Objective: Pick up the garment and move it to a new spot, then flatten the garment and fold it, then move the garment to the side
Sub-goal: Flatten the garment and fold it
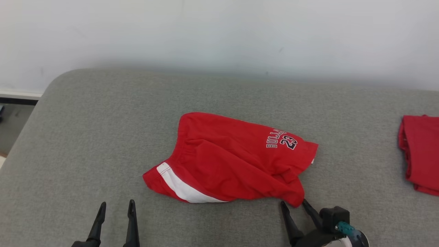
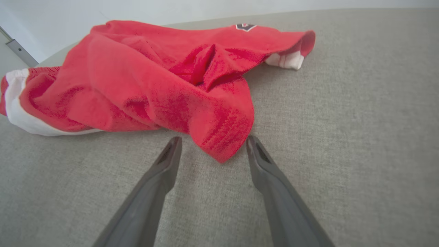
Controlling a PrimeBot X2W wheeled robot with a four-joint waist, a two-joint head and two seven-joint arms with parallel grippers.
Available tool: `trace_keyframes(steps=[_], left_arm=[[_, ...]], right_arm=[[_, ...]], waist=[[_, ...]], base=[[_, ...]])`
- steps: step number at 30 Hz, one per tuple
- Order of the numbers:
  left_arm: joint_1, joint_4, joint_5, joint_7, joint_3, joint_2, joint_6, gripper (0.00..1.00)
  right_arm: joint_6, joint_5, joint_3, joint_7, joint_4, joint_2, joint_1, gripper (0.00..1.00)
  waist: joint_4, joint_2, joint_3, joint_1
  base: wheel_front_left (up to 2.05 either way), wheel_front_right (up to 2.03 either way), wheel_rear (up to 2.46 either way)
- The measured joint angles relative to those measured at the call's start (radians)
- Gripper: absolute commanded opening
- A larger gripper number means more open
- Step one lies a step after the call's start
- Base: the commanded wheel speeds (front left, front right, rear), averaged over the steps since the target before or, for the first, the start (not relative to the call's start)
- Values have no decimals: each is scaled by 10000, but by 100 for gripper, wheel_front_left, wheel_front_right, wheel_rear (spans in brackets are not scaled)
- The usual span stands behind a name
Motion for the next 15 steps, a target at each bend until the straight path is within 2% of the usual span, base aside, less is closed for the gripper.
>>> trace_keyframes(steps=[1,2,3,10,15], left_arm=[[-13,36,-13,0,-42,0,4,100],[-34,48,-13,-2,-77,2,12,100],[-65,54,-23,0,-102,-2,40,100],[-113,61,-105,0,-84,2,102,100],[-87,144,-186,-2,-121,0,171,100]], right_arm=[[0,169,121,0,174,2,-120,49],[0,242,125,-2,232,10,-254,19],[0,230,111,-2,255,8,-418,0],[0,197,127,0,-13,-44,-337,0],[0,221,50,0,-1427,-314,477,0]], waist=[[79,0,11,0],[155,0,22,0],[227,0,31,0],[282,0,18,0],[62,0,-141,1]], base=[[0,0,0],[0,0,0],[0,0,0],[0,0,0],[0,0,0]])
